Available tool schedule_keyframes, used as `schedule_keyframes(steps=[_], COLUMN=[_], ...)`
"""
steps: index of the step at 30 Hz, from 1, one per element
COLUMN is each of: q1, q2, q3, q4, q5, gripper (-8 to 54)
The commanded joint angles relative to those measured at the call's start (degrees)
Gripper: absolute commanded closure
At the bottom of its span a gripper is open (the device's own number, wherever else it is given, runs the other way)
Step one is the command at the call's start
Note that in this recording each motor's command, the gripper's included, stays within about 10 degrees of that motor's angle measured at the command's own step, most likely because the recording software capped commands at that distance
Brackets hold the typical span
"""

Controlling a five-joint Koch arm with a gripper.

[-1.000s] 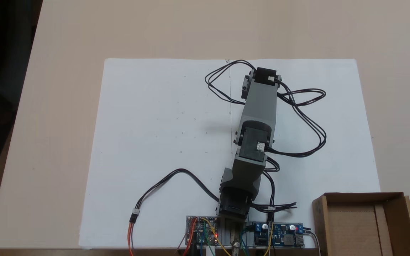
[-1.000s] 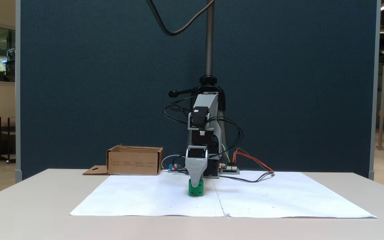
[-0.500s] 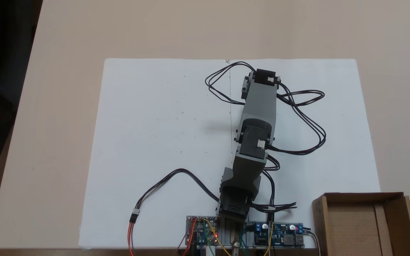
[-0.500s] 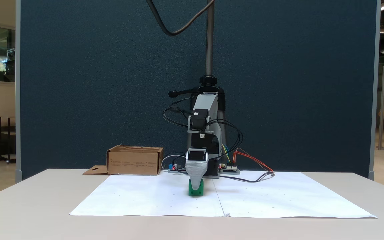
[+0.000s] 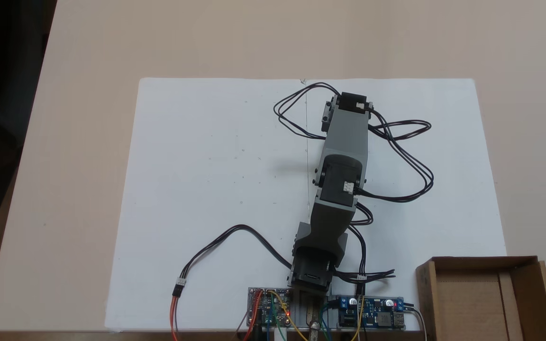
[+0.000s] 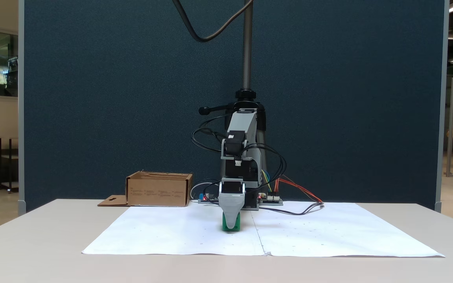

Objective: Grasp a green dice and put it in the bin.

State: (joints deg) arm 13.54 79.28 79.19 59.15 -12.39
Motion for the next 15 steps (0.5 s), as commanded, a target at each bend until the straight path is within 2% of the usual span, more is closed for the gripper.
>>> schedule_keyframes(steps=[1,5,7,15], q1=[1.0,1.1,1.4,2.4], q2=[1.7,1.7,1.7,2.4], q3=[0.1,1.2,1.6,0.9], q4=[-2.5,-4.1,-4.6,-3.7], q5=[-4.5,-4.4,-4.4,-3.8], gripper=[16.0,25.2,33.5,33.6])
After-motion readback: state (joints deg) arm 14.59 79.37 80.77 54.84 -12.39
